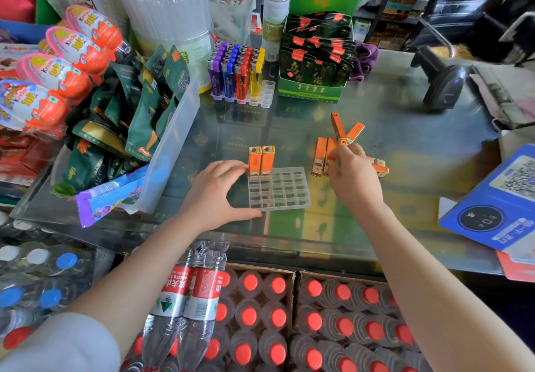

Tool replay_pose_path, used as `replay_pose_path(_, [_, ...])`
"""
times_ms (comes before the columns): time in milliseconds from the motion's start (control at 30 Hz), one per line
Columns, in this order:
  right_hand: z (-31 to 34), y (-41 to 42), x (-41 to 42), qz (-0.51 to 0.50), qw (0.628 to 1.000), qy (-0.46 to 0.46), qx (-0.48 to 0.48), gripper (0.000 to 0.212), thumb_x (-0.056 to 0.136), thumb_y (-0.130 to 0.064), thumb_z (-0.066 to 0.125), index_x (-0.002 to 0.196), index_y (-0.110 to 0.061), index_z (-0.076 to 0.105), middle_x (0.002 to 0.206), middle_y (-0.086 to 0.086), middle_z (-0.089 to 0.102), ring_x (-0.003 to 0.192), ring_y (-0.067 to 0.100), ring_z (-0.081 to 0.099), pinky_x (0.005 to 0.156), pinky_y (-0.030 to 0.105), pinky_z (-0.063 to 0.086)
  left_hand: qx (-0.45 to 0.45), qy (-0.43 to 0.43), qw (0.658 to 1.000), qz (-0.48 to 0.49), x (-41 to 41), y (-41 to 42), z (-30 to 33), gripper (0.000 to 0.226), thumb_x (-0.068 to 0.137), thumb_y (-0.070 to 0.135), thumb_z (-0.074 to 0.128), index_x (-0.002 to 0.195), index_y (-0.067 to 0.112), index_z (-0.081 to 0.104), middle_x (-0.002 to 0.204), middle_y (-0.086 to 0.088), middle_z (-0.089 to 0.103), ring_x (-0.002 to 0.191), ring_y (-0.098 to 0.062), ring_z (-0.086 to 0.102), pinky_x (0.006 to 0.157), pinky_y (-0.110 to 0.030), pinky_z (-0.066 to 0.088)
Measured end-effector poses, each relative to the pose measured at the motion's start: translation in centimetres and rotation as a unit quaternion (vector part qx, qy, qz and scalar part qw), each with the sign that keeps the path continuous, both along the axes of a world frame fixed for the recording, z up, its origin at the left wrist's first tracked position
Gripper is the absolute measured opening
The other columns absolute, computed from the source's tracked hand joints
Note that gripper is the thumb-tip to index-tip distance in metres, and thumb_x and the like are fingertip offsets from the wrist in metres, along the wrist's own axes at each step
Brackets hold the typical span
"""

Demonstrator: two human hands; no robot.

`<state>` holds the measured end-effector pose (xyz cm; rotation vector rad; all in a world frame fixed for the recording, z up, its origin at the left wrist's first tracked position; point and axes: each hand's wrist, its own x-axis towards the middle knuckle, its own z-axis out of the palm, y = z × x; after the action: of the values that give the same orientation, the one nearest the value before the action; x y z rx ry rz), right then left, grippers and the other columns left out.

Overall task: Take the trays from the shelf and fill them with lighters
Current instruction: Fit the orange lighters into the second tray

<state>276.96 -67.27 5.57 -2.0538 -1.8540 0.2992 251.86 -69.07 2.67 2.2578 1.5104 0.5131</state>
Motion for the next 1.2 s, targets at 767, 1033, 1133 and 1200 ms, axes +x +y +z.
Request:
replay_pose_path(767, [1.8, 0.3, -2.1, 0.056, 0.977, 0.202, 0.032, 0.015, 0.079, -0.01, 0.065, 0.091, -0.016, 0.059, 0.092, 0.008, 0.065, 0.065, 0.014, 0.054, 0.059, 0.016, 0.041, 0.008, 0.002, 1.0, -0.002, -0.1, -0.1, -0.1, 0.093, 0.055, 0.076, 0.051, 0.127, 0.017, 0.049, 0.13, 0.004, 0.05, 0.121, -0.018, 0.04, 0.102, -0.038, 0.032])
replay_pose_path(1033, [1.2, -3.5, -5.9, 0.124, 0.93, 0.342, 0.053, 0.024, 0.079, -0.005, 0.065, 0.091, -0.023, 0.054, 0.089, -0.003, 0.07, 0.077, 0.011, 0.067, 0.07, 0.024, 0.054, 0.005, -0.002, 1.0, 0.001, -0.2, -0.2, 0.0, 0.094, 0.055, 0.076, 0.051, 0.125, 0.014, 0.05, 0.128, -0.001, 0.052, 0.12, -0.021, 0.043, 0.1, -0.038, 0.033])
replay_pose_path(1133, [0.8, -3.7, -7.2, 0.108, 0.926, 0.358, 0.057, 0.018, 0.08, -0.003, 0.065, 0.089, -0.011, 0.052, 0.077, -0.01, 0.068, 0.074, 0.004, 0.069, 0.068, 0.019, 0.054, 0.0, 0.0, 1.0, 0.005, -0.2, -0.3, -0.1, 0.092, 0.056, 0.07, 0.063, 0.126, 0.013, 0.048, 0.13, -0.002, 0.049, 0.122, -0.021, 0.042, 0.102, -0.039, 0.033])
replay_pose_path(1200, [0.5, -3.8, -8.0, 0.102, 0.934, 0.338, 0.057, 0.016, 0.079, -0.007, 0.067, 0.087, -0.01, 0.053, 0.076, -0.006, 0.07, 0.072, 0.005, 0.068, 0.069, 0.024, 0.056, -0.001, -0.001, 1.0, 0.009, -0.1, -0.4, 0.0, 0.088, 0.057, 0.061, 0.071, 0.127, 0.012, 0.047, 0.131, -0.002, 0.048, 0.123, -0.02, 0.04, 0.104, -0.037, 0.031])
